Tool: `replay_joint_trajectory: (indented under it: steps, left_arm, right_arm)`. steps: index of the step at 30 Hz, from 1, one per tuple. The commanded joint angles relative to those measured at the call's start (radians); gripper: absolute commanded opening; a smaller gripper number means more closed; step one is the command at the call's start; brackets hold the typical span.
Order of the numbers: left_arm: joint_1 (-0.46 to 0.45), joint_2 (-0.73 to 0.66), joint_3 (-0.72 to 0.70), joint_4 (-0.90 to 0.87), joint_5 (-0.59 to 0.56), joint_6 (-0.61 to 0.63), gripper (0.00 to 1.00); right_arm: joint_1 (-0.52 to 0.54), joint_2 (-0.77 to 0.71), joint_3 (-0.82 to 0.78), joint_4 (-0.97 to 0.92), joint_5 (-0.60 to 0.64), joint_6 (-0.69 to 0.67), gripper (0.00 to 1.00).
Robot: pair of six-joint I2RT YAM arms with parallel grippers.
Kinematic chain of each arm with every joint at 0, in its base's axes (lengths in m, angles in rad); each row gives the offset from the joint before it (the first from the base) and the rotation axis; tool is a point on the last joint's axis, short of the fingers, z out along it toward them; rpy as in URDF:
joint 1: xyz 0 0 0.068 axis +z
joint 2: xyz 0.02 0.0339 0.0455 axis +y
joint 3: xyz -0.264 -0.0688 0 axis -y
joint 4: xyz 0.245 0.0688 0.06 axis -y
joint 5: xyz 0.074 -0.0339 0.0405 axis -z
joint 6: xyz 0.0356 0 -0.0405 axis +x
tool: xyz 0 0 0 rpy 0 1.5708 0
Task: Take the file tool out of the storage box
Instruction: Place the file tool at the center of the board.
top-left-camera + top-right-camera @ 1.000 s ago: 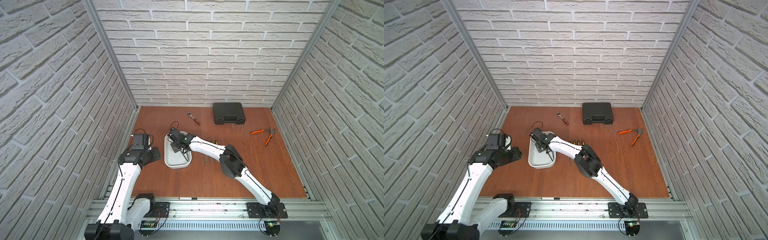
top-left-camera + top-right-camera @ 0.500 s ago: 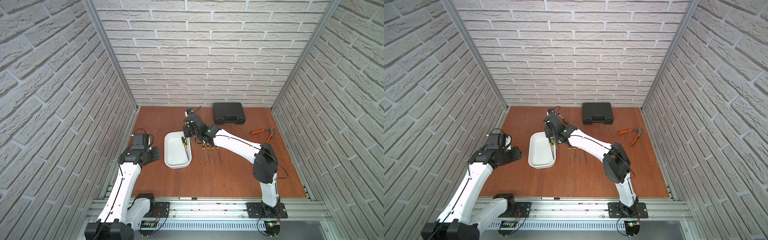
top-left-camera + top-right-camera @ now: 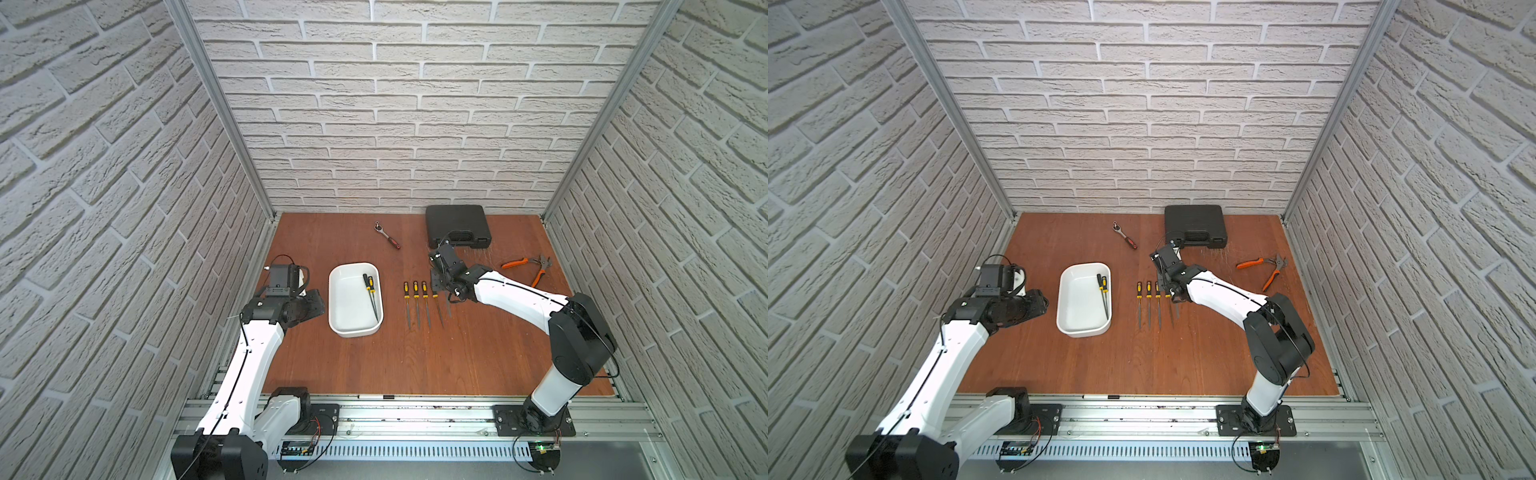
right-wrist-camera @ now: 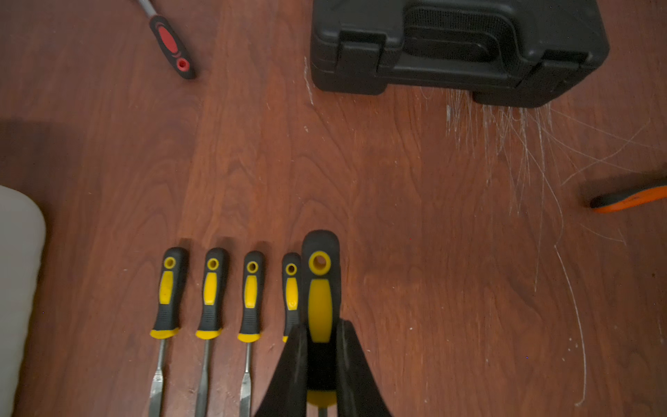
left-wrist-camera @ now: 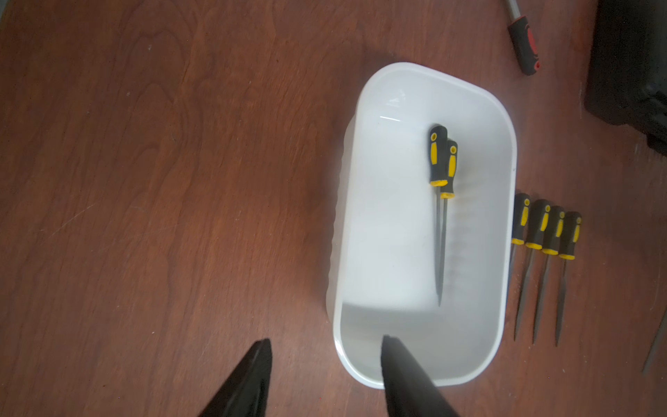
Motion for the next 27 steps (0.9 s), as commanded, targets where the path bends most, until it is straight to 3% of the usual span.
replay_joint_trajectory:
  steps: [1, 10, 27]
  left_arm:
    - [-0.006, 0.004, -0.012, 0.033, 0.008, -0.008, 0.55]
    - [-0.008, -0.014, -0.017, -0.002, -0.018, -0.007, 0.55]
    - [-0.008, -0.015, 0.002, -0.028, -0.027, -0.005, 0.55]
  right_arm:
    - [-0.006, 0.01, -0.021, 0.065, 0.018, -0.015, 0.03]
    - [-0.026, 0.138, -0.025, 0.122, 0.002, -0.002, 0.03]
    - [-0.056, 0.2, -0.053, 0.173, -0.045, 0.006, 0.03]
